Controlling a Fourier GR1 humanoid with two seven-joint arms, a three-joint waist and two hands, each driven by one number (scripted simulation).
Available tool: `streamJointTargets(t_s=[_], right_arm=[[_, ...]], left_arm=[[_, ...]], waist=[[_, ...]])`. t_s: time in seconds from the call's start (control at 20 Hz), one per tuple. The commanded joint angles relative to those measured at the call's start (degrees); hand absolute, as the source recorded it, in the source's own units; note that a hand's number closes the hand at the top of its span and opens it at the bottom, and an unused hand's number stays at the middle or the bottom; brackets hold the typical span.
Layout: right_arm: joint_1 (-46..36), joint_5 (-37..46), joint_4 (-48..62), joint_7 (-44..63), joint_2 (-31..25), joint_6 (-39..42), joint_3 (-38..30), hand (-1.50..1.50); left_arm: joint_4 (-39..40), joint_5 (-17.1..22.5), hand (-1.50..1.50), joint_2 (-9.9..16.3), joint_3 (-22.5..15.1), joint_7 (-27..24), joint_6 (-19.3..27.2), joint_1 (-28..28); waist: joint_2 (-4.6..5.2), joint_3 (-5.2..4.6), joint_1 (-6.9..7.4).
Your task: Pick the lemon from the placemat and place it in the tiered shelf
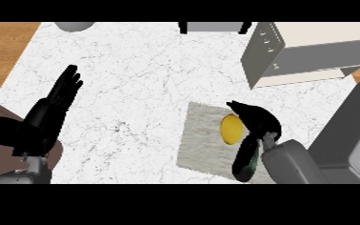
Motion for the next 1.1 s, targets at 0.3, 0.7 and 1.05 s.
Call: streamJointTargets(t_s=[0.3,0.7,1.05], right_arm=[[2.7,3.6,4.4,-5.2,2.5,-2.0,-0.7,-1.50],[5.1,8.9,7.8,-10.2,1.7,-12.8,0.1,1.50],[-0.4,13.8,17.1,-18.9,0.1,-24.5,-2.1,1.50]], left_arm=[[-1.0,-1.0,0.00,-1.7,1.7,-2.7,-2.4,3.1],[2.2,0.6,0.00,0.1,4.2,-0.3,-4.1,-1.1],[0.7,-0.9,0.00,-1.8,3.1,-1.5,-3.3,0.3]], waist=[[0.05,0.06,-0.06],[0.06,0.07,-0.18],[0.15,0.08,0.17]])
